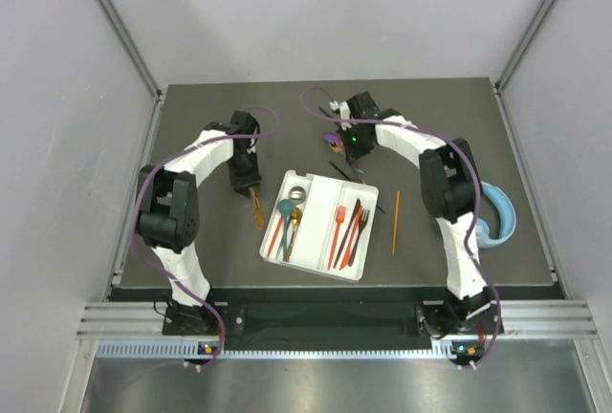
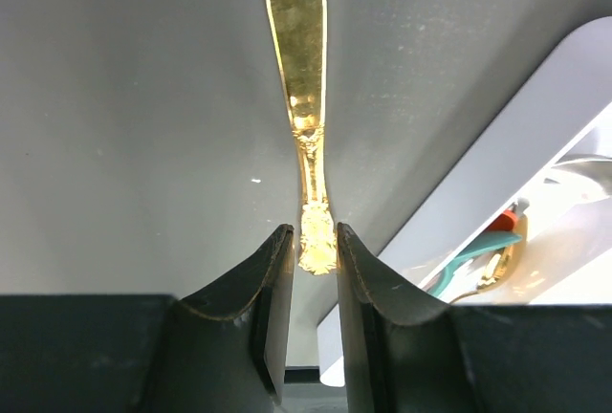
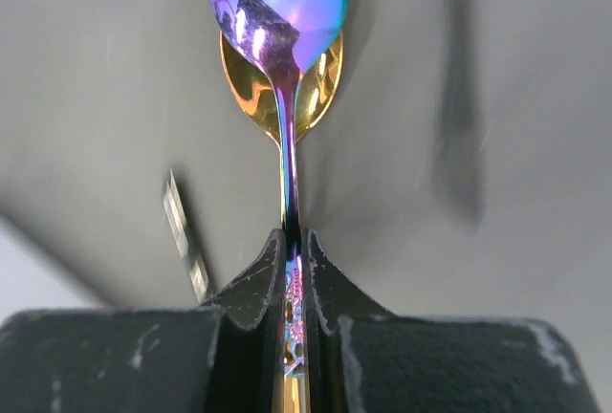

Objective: Sort the eating utensils into containers
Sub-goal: Pick up the spoon from the center of the board, then place the spoon in the storage box.

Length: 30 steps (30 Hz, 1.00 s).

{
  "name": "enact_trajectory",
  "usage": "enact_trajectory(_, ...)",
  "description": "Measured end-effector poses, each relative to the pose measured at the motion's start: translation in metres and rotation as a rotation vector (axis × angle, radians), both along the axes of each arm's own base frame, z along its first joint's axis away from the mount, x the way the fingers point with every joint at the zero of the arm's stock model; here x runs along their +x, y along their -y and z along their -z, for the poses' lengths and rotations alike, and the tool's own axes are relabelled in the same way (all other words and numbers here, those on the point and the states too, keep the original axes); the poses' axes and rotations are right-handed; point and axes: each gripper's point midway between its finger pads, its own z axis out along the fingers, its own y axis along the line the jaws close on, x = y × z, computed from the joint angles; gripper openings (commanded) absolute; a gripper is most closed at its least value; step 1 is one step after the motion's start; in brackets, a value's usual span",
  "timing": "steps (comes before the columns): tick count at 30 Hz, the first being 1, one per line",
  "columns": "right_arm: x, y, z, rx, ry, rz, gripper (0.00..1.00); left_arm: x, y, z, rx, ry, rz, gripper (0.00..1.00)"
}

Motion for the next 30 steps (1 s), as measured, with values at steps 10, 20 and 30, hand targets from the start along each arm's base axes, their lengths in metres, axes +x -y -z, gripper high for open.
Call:
enact_trajectory(10,-0.058,0.026,-0.015,-0.031,-0.099,0.006,0.00,0.021,0.008,-0.017,-0.031,0.068,0.002,0.30)
enact_trajectory(20,-0.031,0.021,-0.059,-0.016,0.000,0.027,0.00,0.024,0.008,-0.018,-0.033,0.075,0.000,0.31)
enact_trajectory(30,-0.048,0.033,-0.111,0.025,-0.001,0.126,0.00,0.029,0.006,-0.018,-0.030,0.078,-0.033,0.31)
